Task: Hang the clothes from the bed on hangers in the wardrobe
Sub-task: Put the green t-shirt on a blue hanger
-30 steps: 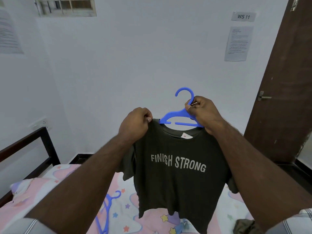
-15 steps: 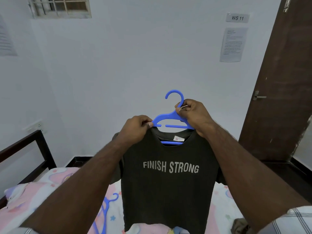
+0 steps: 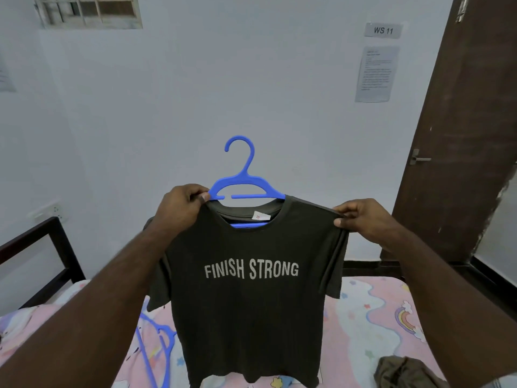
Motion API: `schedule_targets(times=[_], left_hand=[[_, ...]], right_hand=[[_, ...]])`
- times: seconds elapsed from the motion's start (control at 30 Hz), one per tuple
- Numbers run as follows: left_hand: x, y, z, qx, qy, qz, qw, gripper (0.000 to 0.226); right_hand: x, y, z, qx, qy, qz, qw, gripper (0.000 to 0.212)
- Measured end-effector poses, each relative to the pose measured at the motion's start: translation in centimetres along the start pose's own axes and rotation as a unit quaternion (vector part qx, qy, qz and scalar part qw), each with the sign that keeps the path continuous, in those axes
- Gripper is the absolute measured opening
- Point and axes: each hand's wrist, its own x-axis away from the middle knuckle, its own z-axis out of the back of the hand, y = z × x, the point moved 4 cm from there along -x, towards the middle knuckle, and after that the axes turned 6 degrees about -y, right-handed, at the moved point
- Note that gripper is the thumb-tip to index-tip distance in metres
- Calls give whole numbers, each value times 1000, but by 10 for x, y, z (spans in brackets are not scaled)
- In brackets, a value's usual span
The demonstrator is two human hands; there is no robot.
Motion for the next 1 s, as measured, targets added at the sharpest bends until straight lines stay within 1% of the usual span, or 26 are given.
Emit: schedule_targets(times=[0.1,0.2,0.23,0.3,0.33,0.37,0.4,0.47,0.53,0.57,0.73,0.87,1.0], left_hand=[[2,-5,6,8,7,7,1000,17],[3,-4,7,8,11,10,1000,17],[4,-3,7,7,11,10,1000,17],[5,0,5,6,13,6,1000,16],[5,2,3,4,12,3,1000,16],[6,4,1,3,10,-1,1000,16],[6,6,-1,4,7,-3,1000,16],[7,12,-6,11,0,-5,1000,16],[9,18,-9,19,-3,-5,1000,16],[10,19,-10,22,-5,-5,1000,15],[19,23,-7,27,-20,7,999,15],[31,23,7,30,-15,5,999,17],[47,2,18,8,3,42,999,14]], right_hand=[[-1,4,11,13,26,0,1000,21],[-1,6,12,62,12,-12,998,22],[-1,5,11,82,22,-12,996,25],[0,-8,11,102,76,9,992,30],[-1,-19,8,105,101,30,989,29],[-1,-31,3,106,110,55,987,27],[-2,-43,-4,113,101,75,986,25],[-5,-62,-23,147,49,99,983,28],[-11,-71,-38,202,1,101,974,29],[-14,-72,-42,222,-9,99,970,27],[-17,-75,-43,215,-2,101,971,15],[-15,-78,-31,197,22,109,974,14],[-9,-77,-18,173,24,116,978,14]])
